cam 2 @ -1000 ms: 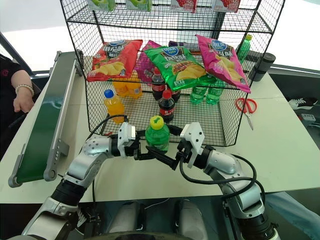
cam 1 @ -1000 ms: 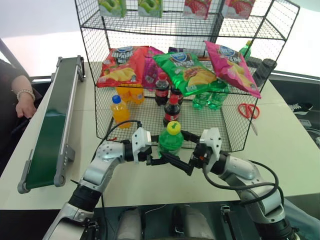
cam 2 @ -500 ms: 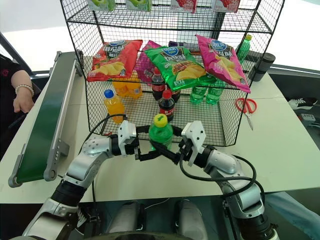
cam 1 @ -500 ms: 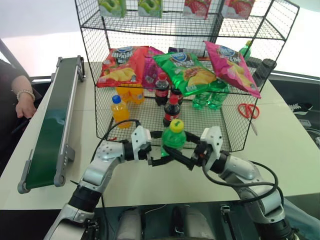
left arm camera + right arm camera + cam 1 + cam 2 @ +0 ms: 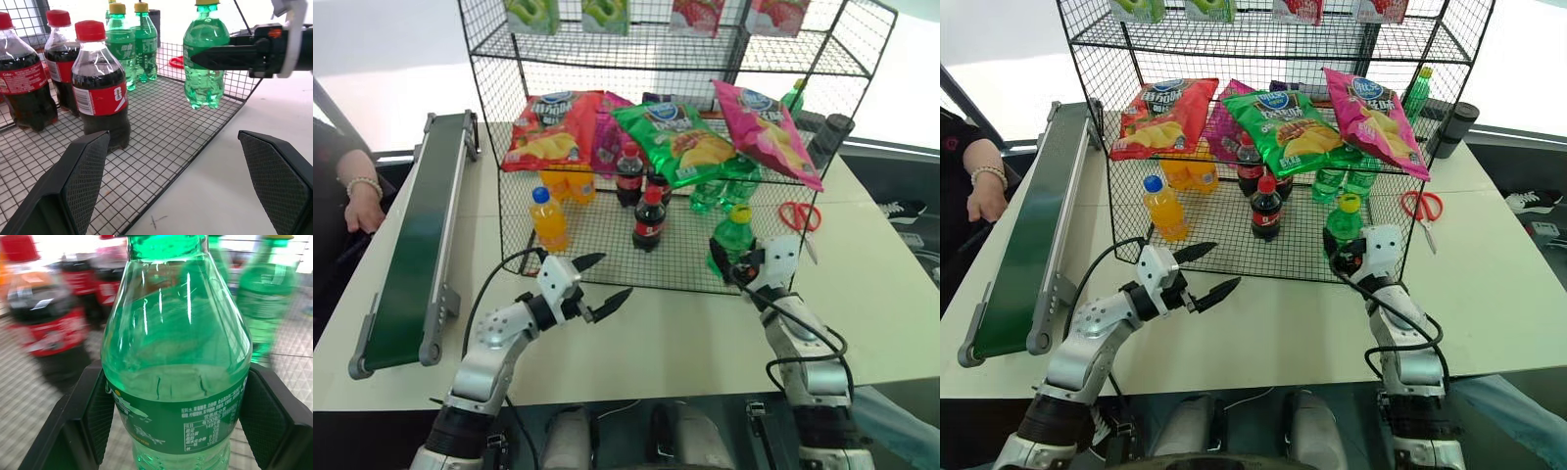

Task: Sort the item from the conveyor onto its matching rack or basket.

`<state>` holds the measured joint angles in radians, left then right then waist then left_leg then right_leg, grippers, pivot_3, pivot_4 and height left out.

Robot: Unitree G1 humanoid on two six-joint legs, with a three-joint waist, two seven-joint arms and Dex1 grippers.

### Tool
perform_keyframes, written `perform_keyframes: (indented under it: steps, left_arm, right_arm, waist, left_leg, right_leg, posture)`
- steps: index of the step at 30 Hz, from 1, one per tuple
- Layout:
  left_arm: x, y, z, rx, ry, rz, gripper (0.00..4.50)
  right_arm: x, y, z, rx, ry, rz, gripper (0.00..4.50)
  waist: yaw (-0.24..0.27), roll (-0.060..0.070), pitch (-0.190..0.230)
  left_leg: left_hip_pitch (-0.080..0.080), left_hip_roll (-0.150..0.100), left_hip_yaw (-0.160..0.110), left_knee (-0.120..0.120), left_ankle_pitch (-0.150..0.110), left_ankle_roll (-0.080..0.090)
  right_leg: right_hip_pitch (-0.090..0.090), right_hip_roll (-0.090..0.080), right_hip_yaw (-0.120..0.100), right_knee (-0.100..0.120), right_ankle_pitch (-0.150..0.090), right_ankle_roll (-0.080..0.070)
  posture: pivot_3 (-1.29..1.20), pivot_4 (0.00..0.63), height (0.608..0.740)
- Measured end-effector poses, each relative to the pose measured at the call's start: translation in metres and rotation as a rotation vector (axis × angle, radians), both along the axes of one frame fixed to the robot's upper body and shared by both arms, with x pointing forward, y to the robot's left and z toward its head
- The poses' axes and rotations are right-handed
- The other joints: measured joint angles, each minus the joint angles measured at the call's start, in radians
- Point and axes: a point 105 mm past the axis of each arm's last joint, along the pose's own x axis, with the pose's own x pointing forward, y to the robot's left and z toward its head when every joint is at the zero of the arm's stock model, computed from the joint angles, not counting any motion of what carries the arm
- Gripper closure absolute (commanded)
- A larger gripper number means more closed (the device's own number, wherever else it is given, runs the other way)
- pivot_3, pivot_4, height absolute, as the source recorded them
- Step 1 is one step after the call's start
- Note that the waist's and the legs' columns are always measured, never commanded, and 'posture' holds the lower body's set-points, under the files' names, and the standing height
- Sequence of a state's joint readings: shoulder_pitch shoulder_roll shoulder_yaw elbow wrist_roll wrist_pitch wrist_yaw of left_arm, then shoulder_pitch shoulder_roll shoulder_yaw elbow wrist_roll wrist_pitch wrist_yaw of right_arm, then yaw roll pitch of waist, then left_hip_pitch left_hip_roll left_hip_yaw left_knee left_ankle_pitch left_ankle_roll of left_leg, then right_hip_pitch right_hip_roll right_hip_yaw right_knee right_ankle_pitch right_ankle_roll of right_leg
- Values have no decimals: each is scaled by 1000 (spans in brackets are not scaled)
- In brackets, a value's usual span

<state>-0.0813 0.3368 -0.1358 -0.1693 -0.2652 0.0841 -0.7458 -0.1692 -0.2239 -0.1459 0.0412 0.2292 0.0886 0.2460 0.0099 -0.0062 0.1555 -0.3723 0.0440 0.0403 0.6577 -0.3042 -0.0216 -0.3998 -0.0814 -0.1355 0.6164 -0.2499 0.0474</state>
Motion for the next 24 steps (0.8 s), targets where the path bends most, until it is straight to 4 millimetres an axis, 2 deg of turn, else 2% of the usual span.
perform_keyframes:
  steps: [8,16,18,19,24]
  left_arm:
    - [3,-3,3,0,-11,13,47]
    - [6,-5,9,14,-31,-11,47]
    - [5,-5,9,15,-31,-20,0]
    - [5,-6,8,16,-29,-24,0]
    - [3,-7,8,19,-27,-43,0]
  right_arm:
    - [23,5,-15,56,11,-41,1519]
    - [28,-4,-15,76,-11,-82,1519]
    - [28,-4,-15,77,-13,-79,450]
    - [28,-4,-15,78,-16,-77,138]
    - [26,-5,-14,59,-24,-65,55]
  waist:
    - [2,1,0]
    - [1,1,-1]
    - [0,2,-1]
    - [0,2,-1]
    - [0,2,-1]
  left_leg:
    - [0,0,4,0,0,0]
    - [1,0,6,0,0,0]
    - [1,0,6,0,0,0]
    - [1,0,6,0,0,0]
    - [2,0,7,0,0,0]
  right_leg:
    - [-1,-1,2,2,0,0]
    - [-1,0,5,2,0,0]
    - [-1,0,5,2,0,0]
    - [-1,0,6,2,0,0]
    - [-1,0,7,3,1,0]
  posture:
    - [0,150,735]
    - [0,150,735]
    - [0,150,735]
    - [0,150,735]
    - [0,150,735]
